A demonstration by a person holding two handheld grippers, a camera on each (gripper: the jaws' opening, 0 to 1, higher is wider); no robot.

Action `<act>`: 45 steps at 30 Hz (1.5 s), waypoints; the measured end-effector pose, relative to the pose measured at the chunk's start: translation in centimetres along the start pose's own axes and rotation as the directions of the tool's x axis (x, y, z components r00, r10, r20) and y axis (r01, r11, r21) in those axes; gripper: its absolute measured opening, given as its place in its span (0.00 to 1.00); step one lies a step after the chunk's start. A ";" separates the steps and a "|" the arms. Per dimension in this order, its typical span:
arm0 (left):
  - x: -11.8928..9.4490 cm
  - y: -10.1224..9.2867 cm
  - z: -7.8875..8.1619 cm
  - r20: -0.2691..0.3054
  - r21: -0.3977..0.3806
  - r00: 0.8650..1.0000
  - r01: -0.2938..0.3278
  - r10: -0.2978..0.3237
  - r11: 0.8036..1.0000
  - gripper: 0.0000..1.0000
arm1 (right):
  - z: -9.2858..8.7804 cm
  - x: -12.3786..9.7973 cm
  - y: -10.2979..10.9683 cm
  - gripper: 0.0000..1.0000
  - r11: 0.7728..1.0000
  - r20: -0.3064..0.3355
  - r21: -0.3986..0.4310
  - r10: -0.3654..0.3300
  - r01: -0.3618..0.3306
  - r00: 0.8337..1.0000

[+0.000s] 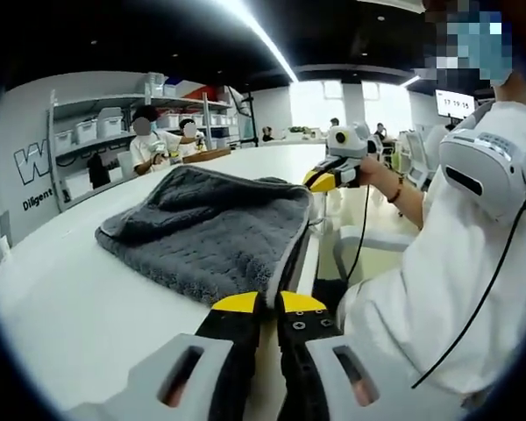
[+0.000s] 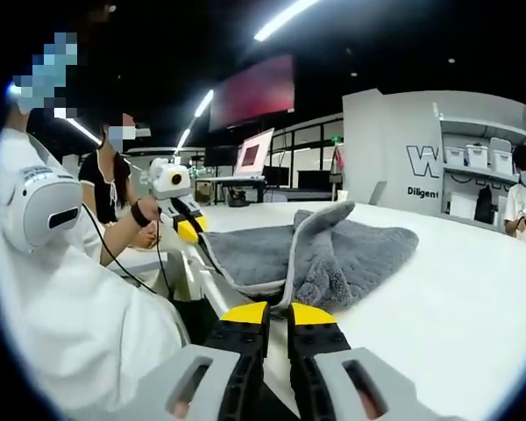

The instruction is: Open the folded towel by lifting each exposed corner and separating the folded layers until the towel lies flat within the target outline without major curled edges

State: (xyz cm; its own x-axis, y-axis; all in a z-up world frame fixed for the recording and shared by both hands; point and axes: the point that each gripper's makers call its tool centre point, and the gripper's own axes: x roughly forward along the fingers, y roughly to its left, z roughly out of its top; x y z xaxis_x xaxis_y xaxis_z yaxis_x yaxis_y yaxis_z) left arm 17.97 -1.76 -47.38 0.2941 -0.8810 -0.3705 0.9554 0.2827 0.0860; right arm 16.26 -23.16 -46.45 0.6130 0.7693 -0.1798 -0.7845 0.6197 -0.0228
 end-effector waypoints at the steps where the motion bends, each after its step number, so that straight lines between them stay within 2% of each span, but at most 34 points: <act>1: 0.0 0.0 0.0 0.003 0.004 1.000 0.001 -0.001 1.000 0.06 | -0.1 0.0 0.0 0.02 1.000 0.000 0.002 0.000 0.000 1.000; 4: -0.1 0.0 0.0 0.007 -0.002 1.000 0.004 -0.004 1.000 0.07 | 0.0 0.0 -0.1 0.02 1.000 0.012 0.019 -0.002 0.001 1.000; 10: -0.6 0.1 0.2 0.022 -0.006 1.000 0.013 -0.013 1.000 0.13 | 0.6 -0.1 -0.3 0.03 1.000 0.017 -0.008 -0.024 0.024 1.000; 16: -1.4 0.9 0.9 0.062 -0.056 0.998 -0.013 0.016 0.998 0.13 | 1.0 -0.5 -0.7 0.04 0.998 0.020 -0.018 -0.053 0.054 0.998; 20: -1.5 1.5 1.3 0.078 -0.055 0.995 -0.052 0.056 0.997 0.19 | 1.7 -0.6 -0.7 0.05 0.998 0.041 -0.024 -0.059 0.060 0.997; 25: -1.6 2.0 1.4 0.087 -0.061 0.993 -0.076 0.081 0.995 0.24 | 2.1 -0.1 -0.4 0.06 0.997 0.035 -0.048 -0.063 0.065 0.997; 30: -2.3 1.9 2.1 0.124 -0.077 0.990 -0.058 0.067 0.995 0.24 | 2.8 -0.2 -0.4 0.05 0.997 0.052 -0.056 -0.058 0.061 0.997; 32: -2.6 2.1 2.7 0.159 -0.096 0.984 -0.063 0.078 0.993 0.24 | 3.1 -0.2 -0.4 0.05 0.996 0.058 -0.057 -0.061 0.064 0.996; 35: -2.9 2.3 3.1 0.180 -0.106 0.980 -0.071 0.089 0.992 0.24 | 3.7 0.0 -0.5 0.05 0.996 0.073 -0.057 -0.064 0.068 0.995; 40: -3.0 2.7 3.3 0.191 -0.121 0.976 -0.084 0.106 0.989 0.24 | 4.6 0.6 -0.2 0.06 0.995 0.082 -0.077 -0.049 0.055 0.995; 45: -2.6 3.3 3.0 0.178 -0.135 0.974 -0.114 0.138 0.984 0.28 | 5.3 1.3 0.2 0.07 0.994 0.079 -0.094 -0.042 0.050 0.996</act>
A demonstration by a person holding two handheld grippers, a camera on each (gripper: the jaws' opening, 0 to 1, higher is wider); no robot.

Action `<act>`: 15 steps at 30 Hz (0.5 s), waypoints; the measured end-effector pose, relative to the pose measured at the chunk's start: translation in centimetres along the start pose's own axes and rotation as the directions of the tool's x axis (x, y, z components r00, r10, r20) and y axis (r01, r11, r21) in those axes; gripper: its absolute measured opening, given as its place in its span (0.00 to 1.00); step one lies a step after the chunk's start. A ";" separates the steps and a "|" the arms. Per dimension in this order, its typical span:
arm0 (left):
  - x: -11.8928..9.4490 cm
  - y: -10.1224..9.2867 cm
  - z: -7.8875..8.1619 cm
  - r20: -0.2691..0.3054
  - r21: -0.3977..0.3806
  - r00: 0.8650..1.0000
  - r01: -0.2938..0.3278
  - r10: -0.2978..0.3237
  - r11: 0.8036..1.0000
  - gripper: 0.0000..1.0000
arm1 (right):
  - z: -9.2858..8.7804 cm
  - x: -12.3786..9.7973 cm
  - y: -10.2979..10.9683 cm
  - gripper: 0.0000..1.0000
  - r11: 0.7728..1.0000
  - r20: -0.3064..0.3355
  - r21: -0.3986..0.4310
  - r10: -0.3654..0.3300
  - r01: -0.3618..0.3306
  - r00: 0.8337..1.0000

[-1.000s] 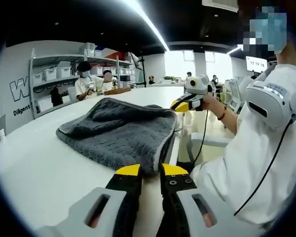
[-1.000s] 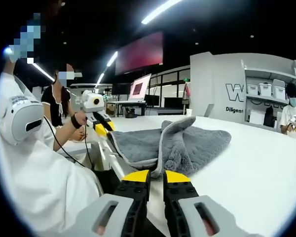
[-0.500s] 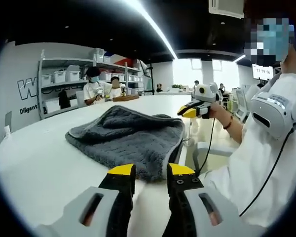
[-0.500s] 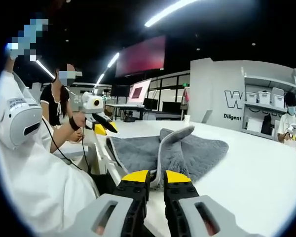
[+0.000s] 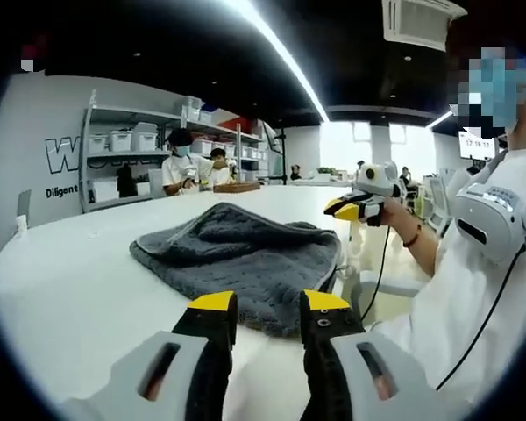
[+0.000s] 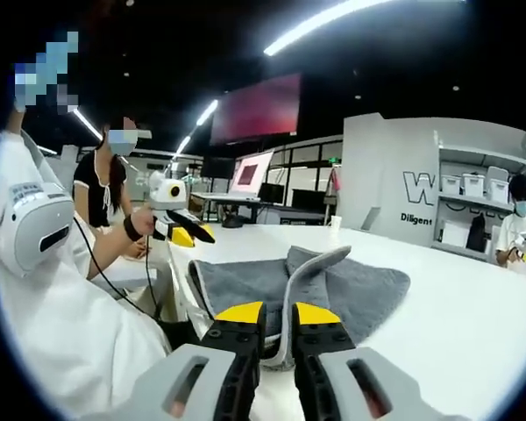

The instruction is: Open the folded towel by lifting each exposed corner and separating the folded layers until the towel lies flat within the target outline without major curled edges

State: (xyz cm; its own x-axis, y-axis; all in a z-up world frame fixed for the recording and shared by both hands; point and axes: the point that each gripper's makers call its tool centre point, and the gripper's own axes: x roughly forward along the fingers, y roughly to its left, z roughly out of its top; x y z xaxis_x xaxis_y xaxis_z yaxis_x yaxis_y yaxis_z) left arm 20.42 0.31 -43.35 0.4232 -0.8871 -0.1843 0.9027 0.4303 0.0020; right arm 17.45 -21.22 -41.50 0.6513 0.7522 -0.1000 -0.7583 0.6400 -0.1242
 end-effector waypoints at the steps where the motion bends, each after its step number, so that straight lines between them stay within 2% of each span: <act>1: 0.0 0.1 0.0 0.002 -0.005 1.000 -0.005 0.005 1.000 0.28 | 0.1 0.1 0.1 0.07 1.000 0.004 -0.002 0.001 -0.001 1.000; 2: 0.1 0.1 0.0 0.004 -0.010 1.000 -0.004 0.004 1.000 0.28 | 0.5 0.2 0.3 0.07 1.000 0.019 -0.005 0.005 -0.005 1.000; 4: 0.1 0.3 0.1 0.011 -0.018 1.000 -0.011 0.011 1.000 0.29 | 0.5 0.5 0.6 0.08 1.000 0.009 -0.006 0.026 -0.026 1.000; 8: 0.2 0.7 0.3 0.016 -0.018 1.000 -0.017 0.018 1.000 0.29 | 0.8 0.9 0.5 0.10 0.999 0.003 -0.025 0.020 -0.020 1.000; 15: 0.9 1.5 0.8 0.045 -0.052 0.998 -0.033 0.035 0.998 0.29 | 2.4 1.7 0.7 0.12 0.997 0.019 -0.063 0.044 -0.043 0.999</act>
State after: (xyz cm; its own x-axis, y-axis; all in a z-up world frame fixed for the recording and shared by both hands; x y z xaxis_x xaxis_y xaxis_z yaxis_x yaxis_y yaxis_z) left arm 22.18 0.05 -42.74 0.4580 -0.8779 -0.1398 0.8830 0.4674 -0.0427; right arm 17.93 -19.07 -39.41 0.6162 0.7827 -0.0870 -0.7823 0.5957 -0.1820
